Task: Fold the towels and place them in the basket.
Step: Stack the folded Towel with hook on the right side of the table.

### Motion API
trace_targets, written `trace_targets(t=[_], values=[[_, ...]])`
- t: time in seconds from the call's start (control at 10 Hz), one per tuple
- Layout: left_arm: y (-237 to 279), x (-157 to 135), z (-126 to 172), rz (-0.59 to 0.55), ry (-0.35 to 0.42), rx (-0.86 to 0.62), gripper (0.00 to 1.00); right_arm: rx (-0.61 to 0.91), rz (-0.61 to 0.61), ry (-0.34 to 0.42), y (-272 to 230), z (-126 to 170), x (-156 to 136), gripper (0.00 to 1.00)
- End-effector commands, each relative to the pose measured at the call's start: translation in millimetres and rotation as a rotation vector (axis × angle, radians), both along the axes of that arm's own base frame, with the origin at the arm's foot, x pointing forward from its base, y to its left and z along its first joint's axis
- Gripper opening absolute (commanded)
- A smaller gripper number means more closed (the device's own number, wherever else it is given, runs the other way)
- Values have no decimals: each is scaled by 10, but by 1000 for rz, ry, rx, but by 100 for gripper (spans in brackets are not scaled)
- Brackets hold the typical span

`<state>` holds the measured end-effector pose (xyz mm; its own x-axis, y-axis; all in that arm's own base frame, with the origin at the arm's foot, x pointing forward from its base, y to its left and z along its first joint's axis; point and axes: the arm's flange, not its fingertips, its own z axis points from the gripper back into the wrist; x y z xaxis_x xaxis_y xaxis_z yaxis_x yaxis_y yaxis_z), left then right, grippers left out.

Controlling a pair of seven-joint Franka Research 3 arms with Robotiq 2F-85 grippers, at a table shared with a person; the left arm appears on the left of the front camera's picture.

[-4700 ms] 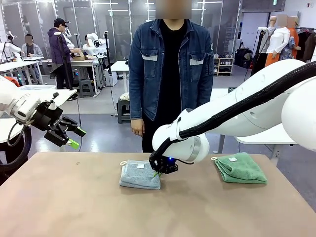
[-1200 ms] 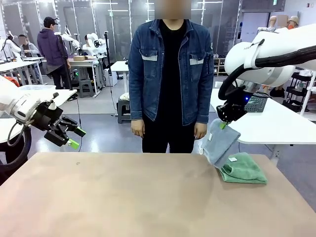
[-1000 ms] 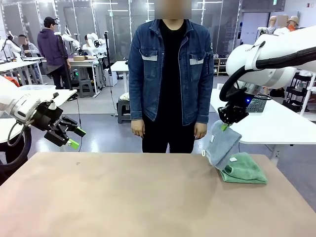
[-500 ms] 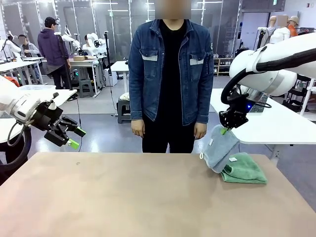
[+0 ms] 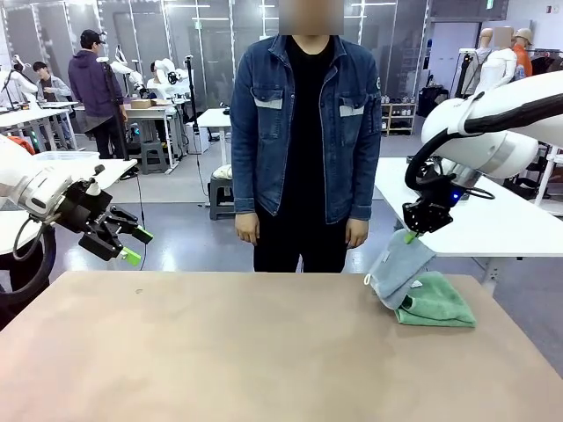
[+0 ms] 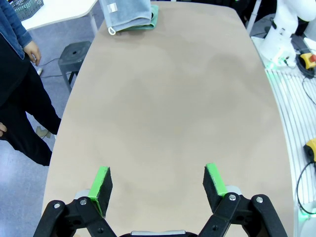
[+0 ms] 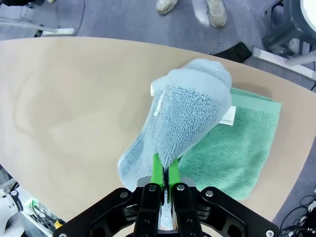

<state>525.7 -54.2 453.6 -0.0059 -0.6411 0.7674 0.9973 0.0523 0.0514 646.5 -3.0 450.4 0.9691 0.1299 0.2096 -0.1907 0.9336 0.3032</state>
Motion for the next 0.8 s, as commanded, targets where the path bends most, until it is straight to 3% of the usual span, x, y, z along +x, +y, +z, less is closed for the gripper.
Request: trace_targets(t=[0.0, 0.4, 0.7], values=[[0, -7, 20, 0, -4, -1, 94, 30, 55, -6, -187, 4, 53, 5], [0, -7, 20, 0, -4, -1, 94, 48, 25, 36, -666, -140, 7, 5], [0, -7, 20, 0, -4, -1, 94, 55, 21, 36, -886, -431, -6, 5]])
